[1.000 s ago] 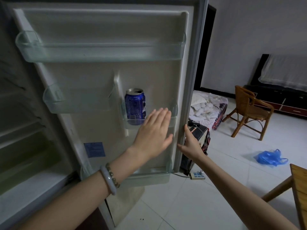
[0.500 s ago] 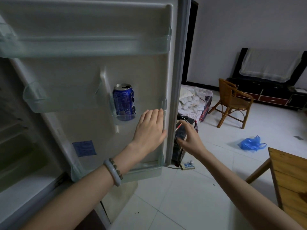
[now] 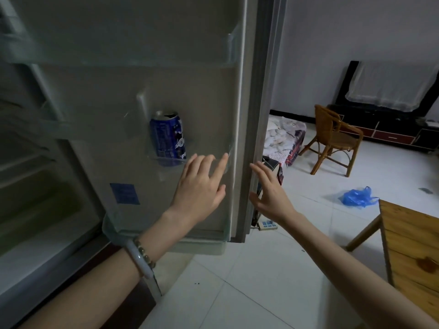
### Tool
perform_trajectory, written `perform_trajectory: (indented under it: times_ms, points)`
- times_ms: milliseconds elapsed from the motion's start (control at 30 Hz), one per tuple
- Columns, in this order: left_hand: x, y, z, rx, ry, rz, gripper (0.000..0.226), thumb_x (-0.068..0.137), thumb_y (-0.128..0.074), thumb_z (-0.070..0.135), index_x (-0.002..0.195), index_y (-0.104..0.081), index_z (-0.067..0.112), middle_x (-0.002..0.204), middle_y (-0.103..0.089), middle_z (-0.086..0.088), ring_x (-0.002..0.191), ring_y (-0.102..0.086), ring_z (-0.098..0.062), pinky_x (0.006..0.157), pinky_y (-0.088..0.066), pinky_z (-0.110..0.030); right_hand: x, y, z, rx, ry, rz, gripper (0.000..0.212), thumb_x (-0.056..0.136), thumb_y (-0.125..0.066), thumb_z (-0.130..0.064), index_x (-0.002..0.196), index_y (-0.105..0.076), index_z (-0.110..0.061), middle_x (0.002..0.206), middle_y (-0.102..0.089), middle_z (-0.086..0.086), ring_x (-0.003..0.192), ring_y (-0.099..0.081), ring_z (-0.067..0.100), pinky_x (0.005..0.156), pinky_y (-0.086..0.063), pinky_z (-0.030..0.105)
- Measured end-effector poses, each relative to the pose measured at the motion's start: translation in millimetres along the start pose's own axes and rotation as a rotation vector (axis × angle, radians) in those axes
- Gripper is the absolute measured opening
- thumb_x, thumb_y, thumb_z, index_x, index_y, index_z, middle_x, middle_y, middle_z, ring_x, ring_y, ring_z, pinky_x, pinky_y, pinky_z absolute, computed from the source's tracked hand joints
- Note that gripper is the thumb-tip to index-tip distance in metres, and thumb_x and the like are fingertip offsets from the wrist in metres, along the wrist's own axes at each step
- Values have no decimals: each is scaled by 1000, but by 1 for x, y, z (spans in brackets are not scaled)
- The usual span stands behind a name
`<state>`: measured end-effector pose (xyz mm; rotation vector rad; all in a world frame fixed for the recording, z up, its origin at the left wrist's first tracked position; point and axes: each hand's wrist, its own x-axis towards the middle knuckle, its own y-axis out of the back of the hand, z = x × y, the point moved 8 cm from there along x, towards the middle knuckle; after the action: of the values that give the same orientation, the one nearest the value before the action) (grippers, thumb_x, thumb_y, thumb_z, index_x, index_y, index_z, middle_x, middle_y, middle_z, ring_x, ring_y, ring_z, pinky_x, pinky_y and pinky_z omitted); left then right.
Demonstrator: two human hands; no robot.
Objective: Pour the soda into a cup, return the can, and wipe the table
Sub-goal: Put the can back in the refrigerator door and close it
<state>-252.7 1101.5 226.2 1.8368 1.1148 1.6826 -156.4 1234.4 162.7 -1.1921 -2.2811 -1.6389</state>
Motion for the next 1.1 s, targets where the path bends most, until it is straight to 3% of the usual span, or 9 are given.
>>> perform_trajectory:
  times_ms: [100, 233, 300, 400, 533, 700, 833, 1000, 1100]
  points:
    - [-21, 15, -1, 10, 48, -3, 61, 84, -59, 28, 139, -40, 8, 118, -56, -20, 113, -51, -35, 107, -30, -46, -17, 6, -12, -41, 98, 10, 76, 81, -66, -6, 145, -28, -14, 153, -20, 10, 141, -19, 24, 111, -18, 31]
    - [-54, 35, 2, -3, 180, -45, 61, 85, -59, 26, 138, -36, 8, 128, -50, -22, 125, -43, -37, 110, -28, -46, -47, 12, -33, -75, 267, 42, 68, 78, -63, -8, 140, -36, -8, 149, -26, 22, 138, -24, 35, 111, -27, 46]
    - [-71, 46, 2, -15, 249, -58, 60, 85, -61, 25, 137, -36, 7, 133, -46, -23, 130, -37, -37, 110, -28, -46, -62, 19, -45, -78, 338, 93, 60, 79, -53, -12, 137, -39, -6, 147, -26, 26, 137, -23, 38, 111, -23, 44]
    - [-96, 65, 0, -27, 352, -73, 61, 87, -59, 24, 139, -33, 6, 144, -35, -22, 138, -26, -34, 113, -20, -41, -83, 24, -58, -64, 407, 109, 64, 78, -51, -14, 139, -34, -4, 148, -20, 28, 139, -17, 38, 113, -21, 45]
    - [-130, 94, -6, 43, 452, -78, 61, 88, -58, 24, 140, -32, 5, 149, -30, -18, 140, -22, -29, 115, -8, -34, -103, 29, -70, 6, 447, 55, 73, 82, -57, -16, 144, -22, 0, 151, -16, 25, 143, -13, 31, 115, -20, 41]
    - [-178, 126, -9, 111, 601, -77, 74, 89, -57, 27, 147, -16, 4, 153, -21, -17, 142, -18, -28, 116, -10, -36, -124, 29, -102, 125, 517, -32, 75, 87, -53, -22, 146, -15, 4, 154, -12, 19, 143, -9, 15, 115, -11, 20]
    - [-224, 135, 20, 114, 652, -124, 81, 92, -49, 36, 148, 2, 10, 156, -2, -10, 143, -2, -18, 116, -5, -35, -137, 23, -139, 206, 622, -104, 74, 87, -49, -23, 146, -12, 2, 153, -16, 16, 143, -13, 17, 116, -15, 25]
    - [-261, 143, 60, 86, 614, -165, 68, 92, -36, 43, 148, -11, 13, 155, -18, -7, 143, -10, -15, 115, -10, -36, -167, 3, -203, 320, 807, -222, 73, 88, -49, -21, 146, -13, 4, 152, -19, 16, 141, -14, 11, 115, -10, 19]
    - [-279, 159, 59, 66, 682, -120, 65, 92, -38, 42, 147, -20, 12, 151, -29, -7, 139, -21, -15, 113, -17, -33, -178, -15, -236, 366, 878, -289, 72, 91, -47, -22, 147, -9, -1, 155, -16, 15, 143, -15, 16, 116, -14, 24]
